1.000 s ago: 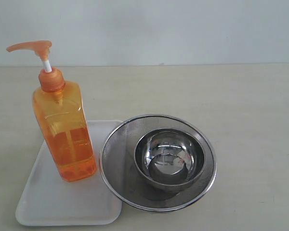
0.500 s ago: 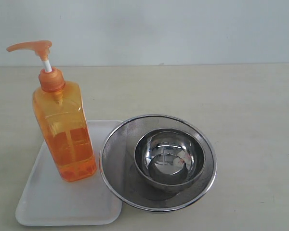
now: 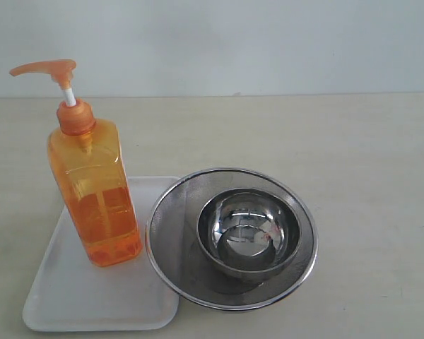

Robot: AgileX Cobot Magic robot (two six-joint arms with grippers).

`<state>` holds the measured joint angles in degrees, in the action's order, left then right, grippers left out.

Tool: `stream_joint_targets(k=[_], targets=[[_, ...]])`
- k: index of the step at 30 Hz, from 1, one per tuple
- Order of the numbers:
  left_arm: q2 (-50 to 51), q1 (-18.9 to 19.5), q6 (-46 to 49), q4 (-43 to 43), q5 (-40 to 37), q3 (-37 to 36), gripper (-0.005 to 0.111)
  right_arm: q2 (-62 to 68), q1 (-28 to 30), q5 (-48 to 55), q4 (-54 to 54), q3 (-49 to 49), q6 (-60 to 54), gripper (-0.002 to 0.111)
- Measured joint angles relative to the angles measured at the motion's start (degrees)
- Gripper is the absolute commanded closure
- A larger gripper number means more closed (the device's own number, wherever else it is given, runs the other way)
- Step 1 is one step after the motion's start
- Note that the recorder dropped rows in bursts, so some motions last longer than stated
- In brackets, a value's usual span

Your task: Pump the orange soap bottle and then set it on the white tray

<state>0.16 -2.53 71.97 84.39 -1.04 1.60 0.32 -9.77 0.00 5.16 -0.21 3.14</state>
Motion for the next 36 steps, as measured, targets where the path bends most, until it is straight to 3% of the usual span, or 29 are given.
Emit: stream_joint_targets(k=[4, 13, 21, 36], targets=[[0.0, 0.0, 0.0, 0.0, 0.0, 0.0, 0.102, 0.0, 0.0, 6.3, -12.3, 0.0, 10.4, 0.003], [0.0, 0.0, 0.0, 0.0, 0.0, 0.0, 0.102, 0.0, 0.0, 19.4, -15.6, 0.0, 12.6, 0.003], [0.0, 0.0, 0.0, 0.0, 0.0, 0.0, 0.102, 0.0, 4.8, 20.9, -15.6, 0.3, 12.6, 0.003], [0.0, 0.0, 0.0, 0.0, 0.0, 0.0, 0.102, 0.0, 5.1, 20.9, -15.6, 0.3, 12.6, 0.003]])
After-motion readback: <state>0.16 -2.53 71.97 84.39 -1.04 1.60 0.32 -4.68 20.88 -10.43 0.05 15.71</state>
